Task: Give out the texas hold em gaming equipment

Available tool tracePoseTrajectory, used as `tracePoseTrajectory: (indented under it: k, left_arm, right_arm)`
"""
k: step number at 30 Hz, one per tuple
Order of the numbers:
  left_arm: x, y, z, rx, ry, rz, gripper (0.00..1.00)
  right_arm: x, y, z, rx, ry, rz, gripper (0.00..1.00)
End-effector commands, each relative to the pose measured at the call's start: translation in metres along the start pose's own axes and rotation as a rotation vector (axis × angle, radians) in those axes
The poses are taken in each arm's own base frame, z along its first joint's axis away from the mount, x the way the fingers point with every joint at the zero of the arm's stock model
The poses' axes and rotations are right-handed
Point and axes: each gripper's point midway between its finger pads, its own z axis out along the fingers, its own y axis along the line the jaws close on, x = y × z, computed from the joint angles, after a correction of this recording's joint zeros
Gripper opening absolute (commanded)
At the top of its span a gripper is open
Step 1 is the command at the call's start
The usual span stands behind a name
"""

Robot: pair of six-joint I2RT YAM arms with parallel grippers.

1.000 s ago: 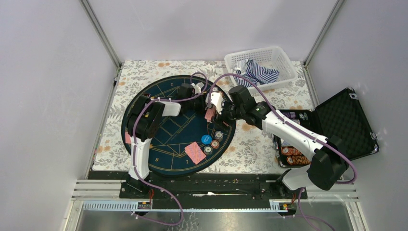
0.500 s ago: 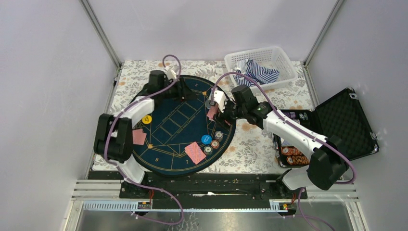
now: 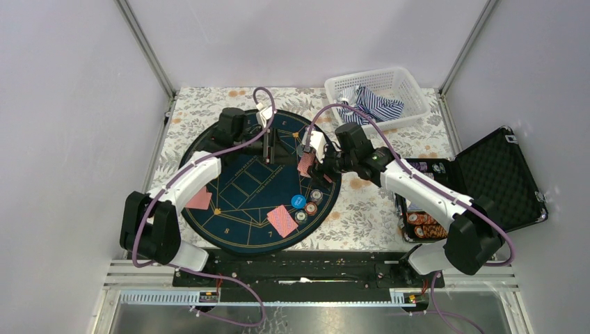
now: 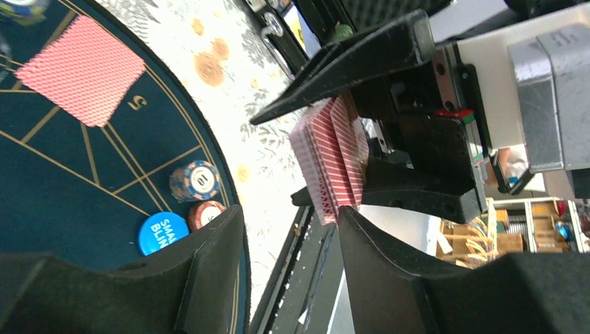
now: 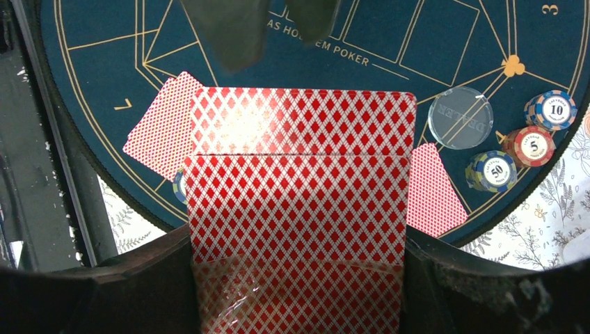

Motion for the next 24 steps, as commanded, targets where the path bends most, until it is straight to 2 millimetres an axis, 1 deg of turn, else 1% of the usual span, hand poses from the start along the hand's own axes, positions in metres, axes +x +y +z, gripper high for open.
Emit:
tracePoseTrajectory:
  k: [1, 6, 10, 15, 20, 24]
  left_arm:
    - [0.005, -0.018, 0.002, 0.049, 0.034, 0.049, 0.57]
    - [0.01, -0.022, 0.013, 0.068, 0.065, 0.049, 0.57]
    - [0.013, -0.024, 0.017, 0.077, 0.079, 0.042, 0.55]
    - [0.011, -0.025, 0.014, 0.091, 0.055, 0.021, 0.52]
    - [0.0, -0.032, 0.002, 0.126, -0.007, 0.026, 0.52]
    - [0.001, -0.035, 0.005, 0.135, 0.003, 0.025, 0.54]
  right_arm:
    - [-0.02, 0.002, -0.005, -0.015, -0.075, -0.024, 0.0]
    - [-0.02, 0.005, -0.004, -0.021, -0.071, -0.035, 0.0]
    - [-0.02, 0.006, -0.003, -0.02, -0.067, -0.043, 0.0]
    - [-0.019, 0.004, -0.003, -0.012, -0.062, -0.044, 0.0]
    - [-0.016, 0.003, -0.003, -0.005, -0.053, -0.043, 0.0]
    - [-0.015, 0.006, -0.001, -0.015, -0.051, -0.044, 0.0]
